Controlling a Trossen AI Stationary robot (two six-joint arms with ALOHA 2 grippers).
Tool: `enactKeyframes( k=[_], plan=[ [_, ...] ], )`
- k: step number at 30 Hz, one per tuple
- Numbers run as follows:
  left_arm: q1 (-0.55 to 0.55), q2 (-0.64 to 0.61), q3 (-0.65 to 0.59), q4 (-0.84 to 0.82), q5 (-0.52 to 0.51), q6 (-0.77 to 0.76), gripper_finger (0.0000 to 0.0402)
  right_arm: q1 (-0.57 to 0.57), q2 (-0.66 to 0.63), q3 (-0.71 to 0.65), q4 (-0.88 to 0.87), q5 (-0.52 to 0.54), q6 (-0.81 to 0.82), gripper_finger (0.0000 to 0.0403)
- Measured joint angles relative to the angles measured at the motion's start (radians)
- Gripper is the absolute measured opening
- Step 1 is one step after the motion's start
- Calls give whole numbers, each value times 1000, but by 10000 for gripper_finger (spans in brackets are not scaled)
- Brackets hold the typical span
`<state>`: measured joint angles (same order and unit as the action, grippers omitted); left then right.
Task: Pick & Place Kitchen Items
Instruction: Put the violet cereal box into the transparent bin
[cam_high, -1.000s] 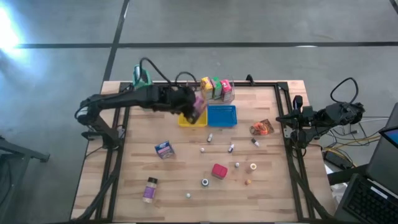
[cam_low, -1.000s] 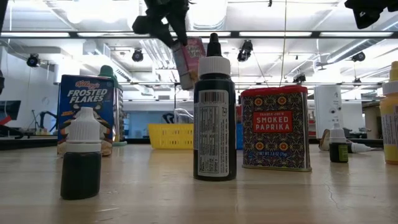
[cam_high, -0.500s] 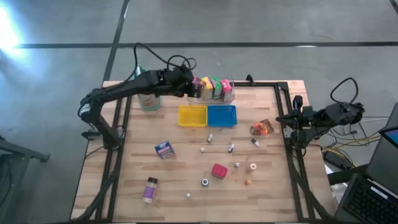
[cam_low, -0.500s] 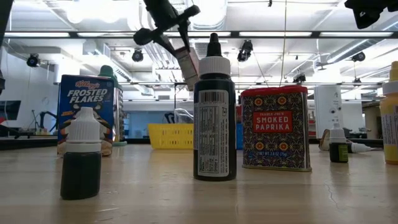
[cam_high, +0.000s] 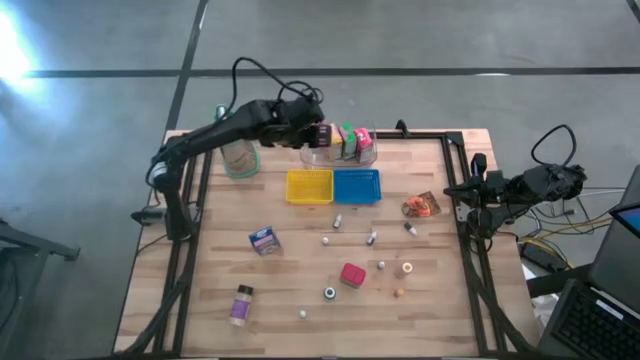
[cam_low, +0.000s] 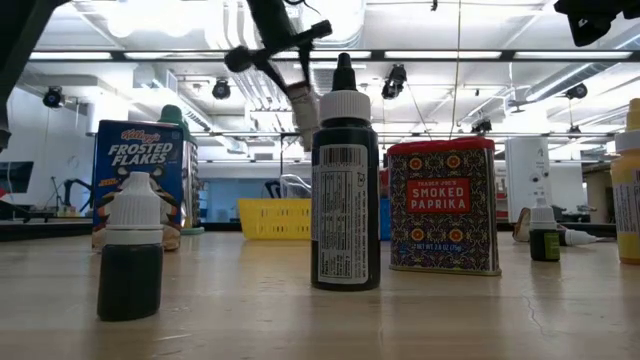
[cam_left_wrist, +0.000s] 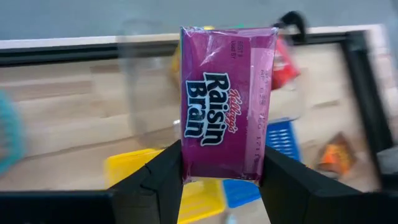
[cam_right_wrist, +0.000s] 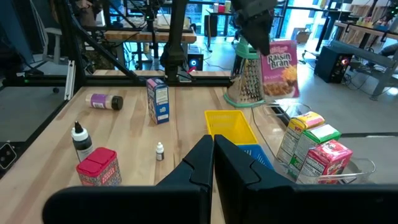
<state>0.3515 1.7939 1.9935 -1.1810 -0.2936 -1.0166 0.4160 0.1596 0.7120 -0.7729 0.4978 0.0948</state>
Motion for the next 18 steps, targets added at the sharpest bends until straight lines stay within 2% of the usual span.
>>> enactKeyframes(
  k=[2, 6, 18],
  plan=[
    [-3, 3, 33, -75, -48, -8, 180, 0, 0, 0, 0, 0, 1, 8],
    [-8, -2, 51, -96, -146, -35, 180, 0, 0, 0, 0, 0, 1, 8],
    [-9, 9, 42, -22, -153, -33, 183, 0, 0, 0, 0, 0, 0, 8]
  ],
)
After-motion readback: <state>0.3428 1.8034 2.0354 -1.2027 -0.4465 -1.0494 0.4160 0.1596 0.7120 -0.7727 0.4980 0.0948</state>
